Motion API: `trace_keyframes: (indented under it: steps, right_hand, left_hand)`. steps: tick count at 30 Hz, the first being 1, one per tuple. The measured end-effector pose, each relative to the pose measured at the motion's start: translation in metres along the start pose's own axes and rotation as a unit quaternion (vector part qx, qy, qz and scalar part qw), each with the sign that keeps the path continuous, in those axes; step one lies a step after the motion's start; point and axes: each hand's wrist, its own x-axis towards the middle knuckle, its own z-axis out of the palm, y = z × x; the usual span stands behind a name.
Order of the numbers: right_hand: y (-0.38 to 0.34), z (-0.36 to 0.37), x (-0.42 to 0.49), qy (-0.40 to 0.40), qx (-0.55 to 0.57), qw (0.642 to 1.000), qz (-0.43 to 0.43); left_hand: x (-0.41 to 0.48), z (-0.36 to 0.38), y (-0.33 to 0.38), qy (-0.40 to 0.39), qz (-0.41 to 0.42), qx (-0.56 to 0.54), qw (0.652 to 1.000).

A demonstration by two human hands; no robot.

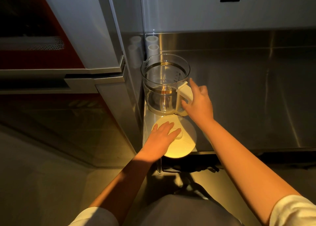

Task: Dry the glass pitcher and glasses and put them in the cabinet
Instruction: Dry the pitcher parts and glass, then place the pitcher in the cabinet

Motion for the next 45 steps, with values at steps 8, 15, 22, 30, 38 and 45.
trace_keyframes:
  steps: [8,15,22,30,38,45]
  right_hand:
    - [-0.001,-0.007,-0.038,0.021,-0.097,0.994,-0.035]
    - [-0.002,-0.01,-0.083,0.026,-0.135,0.989,-0.046]
    - [-0.002,-0.028,-0.108,0.001,-0.125,0.985,-0.119]
    - [0.007,-0.047,-0.127,-0.042,-0.092,0.976,-0.196]
    - [-0.006,-0.04,-0.16,-0.056,-0.064,0.964,-0.252]
    - [-0.028,-0.033,-0.178,-0.073,-0.073,0.958,-0.266]
  left_hand:
    - [-0.011,-0.021,0.006,0.04,-0.048,-0.001,0.998]
    - [-0.025,-0.043,0.024,0.09,-0.105,-0.03,0.99]
    - [-0.048,-0.056,0.057,0.12,-0.152,-0.022,0.981]
    - [-0.07,-0.07,0.105,0.176,-0.224,-0.058,0.957]
    - [-0.12,-0.07,0.115,0.193,-0.278,0.007,0.941]
    - [-0.153,-0.071,0.104,0.194,-0.321,-0.039,0.926]
